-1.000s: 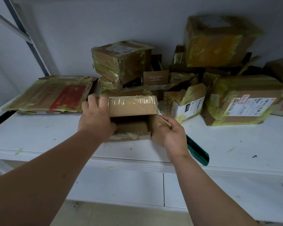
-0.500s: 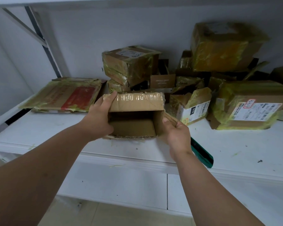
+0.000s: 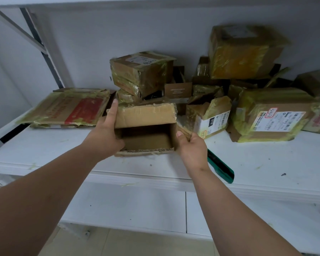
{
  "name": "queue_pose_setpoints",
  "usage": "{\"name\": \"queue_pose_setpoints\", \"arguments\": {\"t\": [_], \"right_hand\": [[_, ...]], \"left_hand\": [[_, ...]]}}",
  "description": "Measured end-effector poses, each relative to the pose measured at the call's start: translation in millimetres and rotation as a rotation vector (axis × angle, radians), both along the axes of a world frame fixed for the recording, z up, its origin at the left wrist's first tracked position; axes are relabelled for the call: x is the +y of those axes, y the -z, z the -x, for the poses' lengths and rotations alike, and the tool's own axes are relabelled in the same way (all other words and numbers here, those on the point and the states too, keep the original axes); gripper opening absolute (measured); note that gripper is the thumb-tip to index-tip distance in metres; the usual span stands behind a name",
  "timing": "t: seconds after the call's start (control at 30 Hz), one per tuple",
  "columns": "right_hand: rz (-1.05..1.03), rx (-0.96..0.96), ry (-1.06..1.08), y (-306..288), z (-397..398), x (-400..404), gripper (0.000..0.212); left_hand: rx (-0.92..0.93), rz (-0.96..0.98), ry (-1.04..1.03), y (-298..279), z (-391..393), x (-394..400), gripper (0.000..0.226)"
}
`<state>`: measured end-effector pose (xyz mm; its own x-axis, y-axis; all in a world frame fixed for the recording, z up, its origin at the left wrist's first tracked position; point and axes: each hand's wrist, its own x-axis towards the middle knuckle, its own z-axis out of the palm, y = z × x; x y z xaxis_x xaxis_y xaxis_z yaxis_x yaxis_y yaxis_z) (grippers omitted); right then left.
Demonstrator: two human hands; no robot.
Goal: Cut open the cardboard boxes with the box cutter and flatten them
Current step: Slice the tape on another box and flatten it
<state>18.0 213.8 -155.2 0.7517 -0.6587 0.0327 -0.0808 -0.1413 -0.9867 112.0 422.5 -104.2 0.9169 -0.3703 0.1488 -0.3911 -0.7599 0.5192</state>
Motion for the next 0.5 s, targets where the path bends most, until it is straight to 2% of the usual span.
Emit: {"name": "queue_pose_setpoints", "arguments": {"t": [0.2,0.3,0.37,0.43,0.5], "right_hand": [[0.001,-0.003,0.083,-10.1,-3.3,-9.8,0.008],[0.080,0.045,0.108,-11.7,-4.8,-10.0,0.015],[0.212,0.097,0.153,-10.5,-5.9,-7.9,0.034],[0.464,0.134,0.293,-9.0,-4.3,-1.8,0.056],[0.702,0.042,0.384,-7.8,-0.8,9.7,0.064]], "left_hand": [[0.084,-0.064,0.123,-25.9,-1.0,-4.6,0.115],[0.106,-0.093,0.124,-32.3,-2.5,-5.0,0.115],[0.122,-0.141,0.144,-35.0,-4.4,-7.9,0.116],[0.103,-0.171,0.129,-35.6,-6.8,-12.7,0.117],[0.038,-0.165,0.080,-36.7,-9.9,-18.5,0.114]]}}
